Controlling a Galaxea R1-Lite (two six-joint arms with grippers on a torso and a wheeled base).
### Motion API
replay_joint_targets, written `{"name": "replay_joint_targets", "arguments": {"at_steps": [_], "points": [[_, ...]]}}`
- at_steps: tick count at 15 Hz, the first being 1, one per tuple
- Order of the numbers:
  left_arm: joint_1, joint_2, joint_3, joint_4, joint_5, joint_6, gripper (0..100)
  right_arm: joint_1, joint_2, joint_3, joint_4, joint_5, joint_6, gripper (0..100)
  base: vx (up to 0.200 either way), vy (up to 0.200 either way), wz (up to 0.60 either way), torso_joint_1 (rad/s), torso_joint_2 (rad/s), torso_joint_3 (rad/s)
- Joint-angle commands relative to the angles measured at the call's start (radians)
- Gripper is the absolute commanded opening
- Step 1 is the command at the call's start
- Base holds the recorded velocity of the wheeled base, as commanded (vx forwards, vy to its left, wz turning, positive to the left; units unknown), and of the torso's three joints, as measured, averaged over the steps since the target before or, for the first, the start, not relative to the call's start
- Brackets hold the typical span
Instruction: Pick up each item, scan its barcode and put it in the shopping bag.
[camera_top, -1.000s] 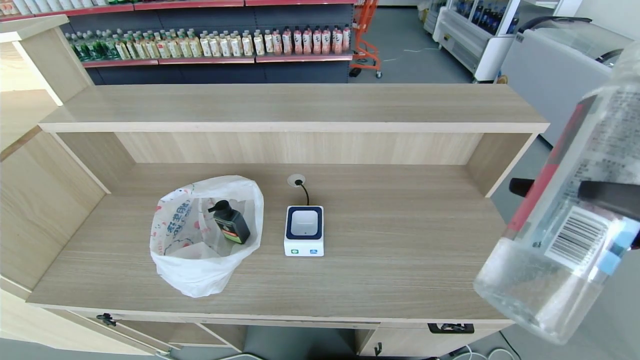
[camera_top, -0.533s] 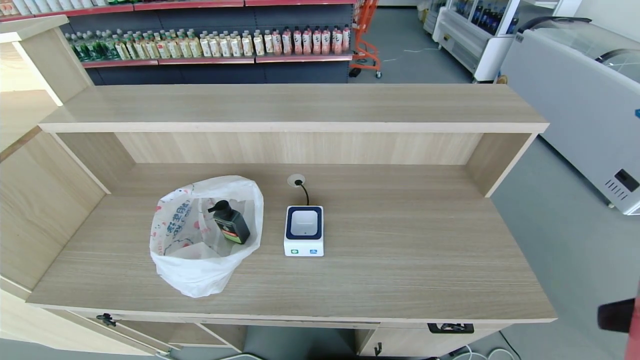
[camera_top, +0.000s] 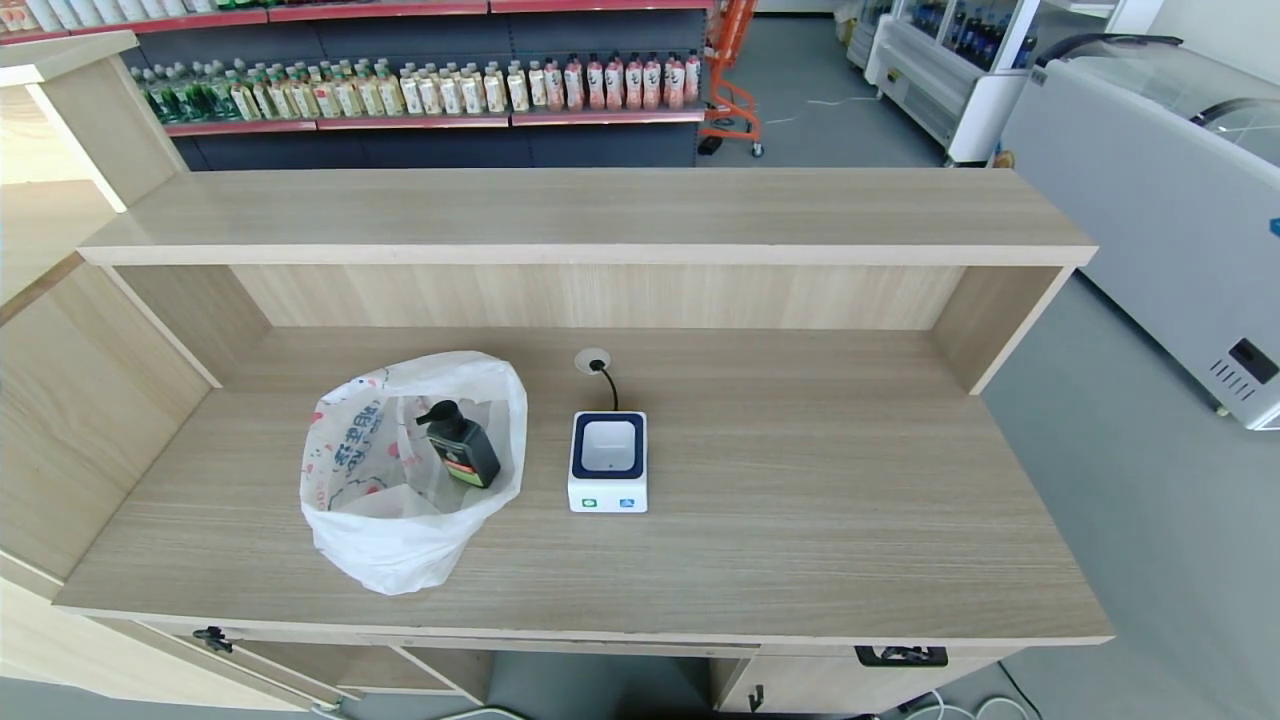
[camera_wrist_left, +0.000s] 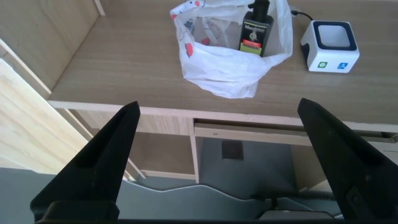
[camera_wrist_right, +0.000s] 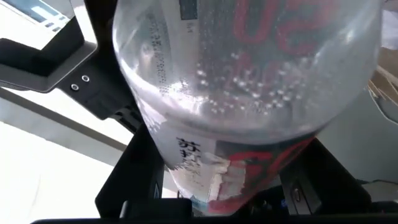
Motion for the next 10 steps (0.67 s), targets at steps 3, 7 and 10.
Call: {"name": "replay_joint_targets", "arguments": {"at_steps": [3,7,10], "points": [[0.0,0.0,0.0,-0.002,0.0,0.0,100,-0.064,0.105,0.083,-0.012,-0.01,-0.139,0,0.0,0.0,0.0,0.0,0.0,0.0],[0.0,0.0,0.0,0.0,0.0,0.0,100,-0.076,0.226,0.091,-0.108,-0.008,-0.156,0,0.0,0.0,0.0,0.0,0.0,0.0],[0.0,0.0,0.0,0.0,0.0,0.0,100,-0.088,0.294,0.085,-0.153,-0.008,-0.193,0,0.0,0.0,0.0,0.0,0.0,0.0]]}}
